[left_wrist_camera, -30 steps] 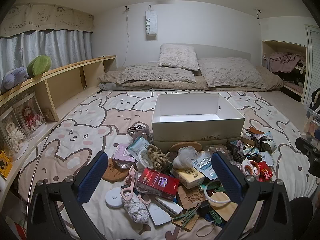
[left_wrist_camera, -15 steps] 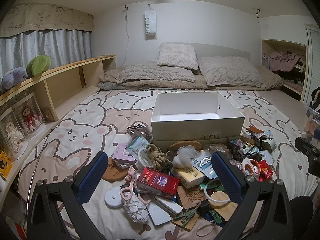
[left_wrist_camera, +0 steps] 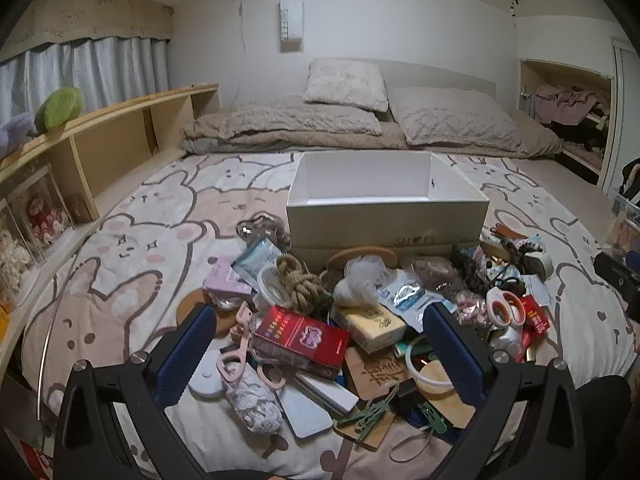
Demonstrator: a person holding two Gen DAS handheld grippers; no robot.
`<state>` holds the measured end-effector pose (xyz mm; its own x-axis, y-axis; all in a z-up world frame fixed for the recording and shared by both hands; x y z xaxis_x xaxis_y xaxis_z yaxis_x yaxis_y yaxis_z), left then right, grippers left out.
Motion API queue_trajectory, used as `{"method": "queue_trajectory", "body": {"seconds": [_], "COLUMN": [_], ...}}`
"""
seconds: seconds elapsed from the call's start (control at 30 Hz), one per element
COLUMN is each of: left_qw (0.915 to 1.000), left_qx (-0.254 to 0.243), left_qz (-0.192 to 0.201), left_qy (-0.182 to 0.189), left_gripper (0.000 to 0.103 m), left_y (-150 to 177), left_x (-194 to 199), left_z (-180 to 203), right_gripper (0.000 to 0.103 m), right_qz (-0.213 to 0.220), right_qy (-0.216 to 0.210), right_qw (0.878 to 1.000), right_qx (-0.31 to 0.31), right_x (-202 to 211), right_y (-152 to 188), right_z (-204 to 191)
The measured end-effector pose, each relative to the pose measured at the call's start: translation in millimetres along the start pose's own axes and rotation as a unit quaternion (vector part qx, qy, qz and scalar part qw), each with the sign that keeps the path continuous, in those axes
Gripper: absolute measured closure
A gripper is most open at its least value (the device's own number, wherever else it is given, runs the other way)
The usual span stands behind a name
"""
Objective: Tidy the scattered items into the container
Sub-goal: 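Move both grippers toward the scattered pile in front of the white box, then lower the left gripper onto the white mesh pouf while the right gripper lowers onto the white ring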
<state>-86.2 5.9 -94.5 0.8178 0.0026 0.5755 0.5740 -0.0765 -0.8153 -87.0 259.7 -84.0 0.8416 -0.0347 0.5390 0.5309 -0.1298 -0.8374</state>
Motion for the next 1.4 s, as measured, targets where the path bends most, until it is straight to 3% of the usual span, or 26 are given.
{"method": "queue_trajectory", "body": {"seconds": [0.4, 0.6, 1.0, 1.23, 1.3, 1.4], "left_qw": [0.9992, 0.9972, 0.9937, 0.9878, 0.9817, 0.9774], "left_qx": [0.027, 0.049, 0.066, 0.072, 0.08, 0.091], "left_qz": [-0.026, -0.033, -0.049, -0.099, -0.13, -0.152], "left_qy": [0.014, 0.045, 0.075, 0.096, 0.114, 0.116], "left_gripper": [0.0, 0.0, 0.002, 0.017, 0.028, 0.029], "left_y": [14, 11, -9, -2, 4, 9], "left_x": [-27, -41, -87, -123, -135, -147], "left_z": [-2, 7, 26, 39, 46, 47], "right_gripper": [0.0, 0.0, 0.0, 0.0, 0.0, 0.0], "right_qz": [-0.05, -0.042, -0.052, -0.067, -0.073, -0.082], "right_qy": [-0.034, -0.035, -0.053, -0.07, -0.07, -0.079], "right_qw": [0.998, 0.998, 0.995, 0.993, 0.991, 0.988], "right_qx": [-0.013, 0.044, 0.068, 0.072, 0.086, 0.101], "right_x": [-28, -36, -46, -52, -53, -54], "right_y": [28, 40, 56, 67, 72, 78], "right_z": [-11, -32, -56, -71, -77, -84]}}
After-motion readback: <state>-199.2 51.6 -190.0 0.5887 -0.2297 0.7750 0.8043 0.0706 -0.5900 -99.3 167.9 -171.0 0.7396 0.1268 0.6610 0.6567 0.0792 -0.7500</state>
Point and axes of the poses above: each gripper's, at about its wrist camera, not at the fingertips, and x roughly against the way its jaws point, z to its right, y to its underside, the point moved 9 cm from there along -x, roughly the way its jaws point, and after that the axes turned 2 degrees about -x, right-handed, at the moved point
